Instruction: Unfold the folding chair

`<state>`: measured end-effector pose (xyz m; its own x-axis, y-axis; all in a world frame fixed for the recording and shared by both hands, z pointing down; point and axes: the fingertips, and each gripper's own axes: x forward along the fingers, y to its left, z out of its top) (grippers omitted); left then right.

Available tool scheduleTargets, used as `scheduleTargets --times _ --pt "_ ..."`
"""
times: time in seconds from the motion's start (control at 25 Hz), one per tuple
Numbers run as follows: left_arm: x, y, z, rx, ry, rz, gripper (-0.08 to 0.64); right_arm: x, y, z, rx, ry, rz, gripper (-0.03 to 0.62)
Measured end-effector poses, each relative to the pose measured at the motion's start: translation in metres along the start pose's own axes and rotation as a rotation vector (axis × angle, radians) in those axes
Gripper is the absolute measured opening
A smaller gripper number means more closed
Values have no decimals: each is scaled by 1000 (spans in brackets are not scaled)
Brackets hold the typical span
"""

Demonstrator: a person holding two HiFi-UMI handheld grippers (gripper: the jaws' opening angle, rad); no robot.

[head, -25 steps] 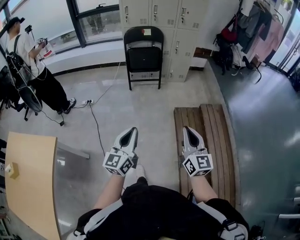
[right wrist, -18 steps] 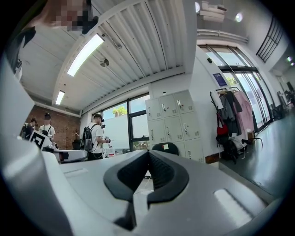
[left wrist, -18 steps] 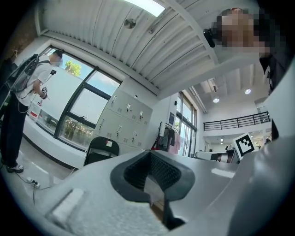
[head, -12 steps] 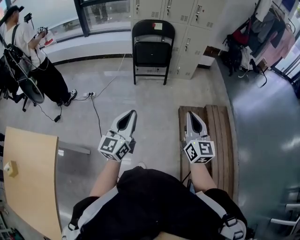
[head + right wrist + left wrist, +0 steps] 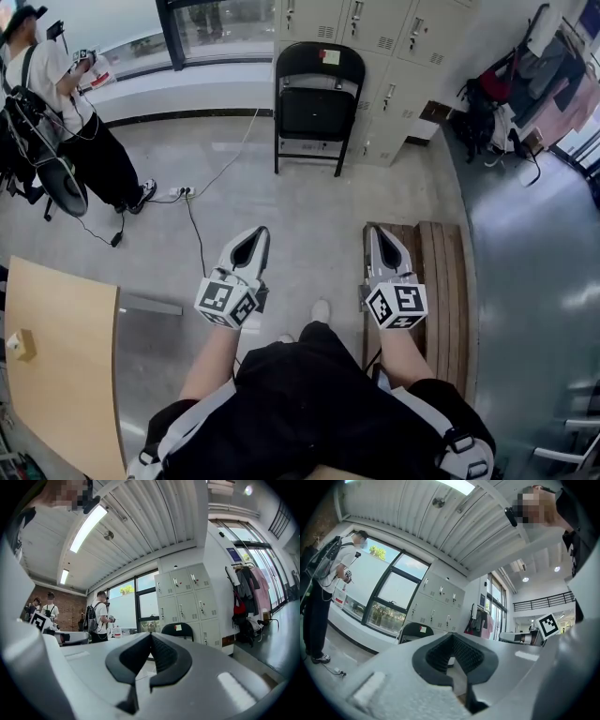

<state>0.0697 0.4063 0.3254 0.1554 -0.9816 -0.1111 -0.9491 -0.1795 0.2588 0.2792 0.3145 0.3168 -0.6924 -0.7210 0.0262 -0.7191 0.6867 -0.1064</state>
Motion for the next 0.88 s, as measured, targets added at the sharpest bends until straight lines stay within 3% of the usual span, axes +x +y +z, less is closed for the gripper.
scheduleTargets --times 0.24,0.6,0.88 --pt "40 33 2 24 -13 20 0 62 -19 0 -4 -3 34 3" --pt "141 80 34 93 -34 22 0 178 -61 36 -32 -92 103 3" --pt "233 99 37 113 -47 28 0 239 -128 39 -13 -83 88 3"
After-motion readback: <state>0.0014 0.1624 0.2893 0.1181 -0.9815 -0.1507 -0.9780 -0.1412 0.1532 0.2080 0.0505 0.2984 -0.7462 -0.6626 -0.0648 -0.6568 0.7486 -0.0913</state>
